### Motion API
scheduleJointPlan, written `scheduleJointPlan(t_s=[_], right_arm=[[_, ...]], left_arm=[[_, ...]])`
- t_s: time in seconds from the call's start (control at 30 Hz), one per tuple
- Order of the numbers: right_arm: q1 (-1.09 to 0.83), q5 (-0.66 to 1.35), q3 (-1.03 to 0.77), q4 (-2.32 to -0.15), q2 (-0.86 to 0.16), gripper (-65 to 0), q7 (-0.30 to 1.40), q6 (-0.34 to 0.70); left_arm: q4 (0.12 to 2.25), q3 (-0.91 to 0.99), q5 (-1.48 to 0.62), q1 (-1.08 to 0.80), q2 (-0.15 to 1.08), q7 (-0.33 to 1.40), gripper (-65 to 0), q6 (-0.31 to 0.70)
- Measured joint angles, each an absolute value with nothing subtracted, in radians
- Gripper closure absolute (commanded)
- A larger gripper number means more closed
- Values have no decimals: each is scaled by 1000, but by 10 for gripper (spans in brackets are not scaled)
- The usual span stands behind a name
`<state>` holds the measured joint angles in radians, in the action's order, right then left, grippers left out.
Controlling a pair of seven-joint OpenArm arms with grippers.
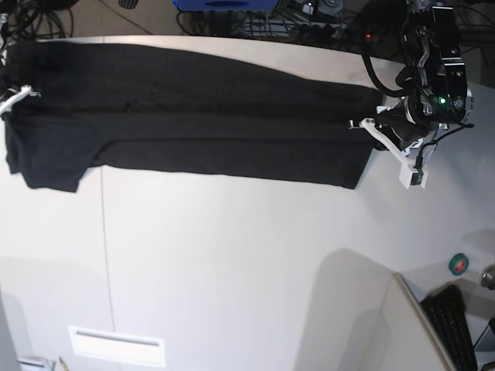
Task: Layout the t-shirt on the table in an organized manner, then fold the t-shirt properly
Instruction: 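Fold the shirt lengthwise in half with both grippers, bringing edges together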
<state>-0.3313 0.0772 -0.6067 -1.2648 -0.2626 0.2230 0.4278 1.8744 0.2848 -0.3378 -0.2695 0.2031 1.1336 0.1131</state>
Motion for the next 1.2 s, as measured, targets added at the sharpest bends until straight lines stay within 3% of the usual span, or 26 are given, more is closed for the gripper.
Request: scheduleJointPlan(t_s=[0.53,0.9,1.2], right_arm=[[-384,74,-607,-1354,-225,0,282,427],[-425,80,-686,-1607,-177,0,437,430],[-419,79,-686,-1438,-157,0,475,432]], left_arm=[[1874,287,-329,-266,205,1134,0,113],[1875,287,-329,-266,205,1134,0,113],[1875,287,-329,-267,222,1134,0,113]])
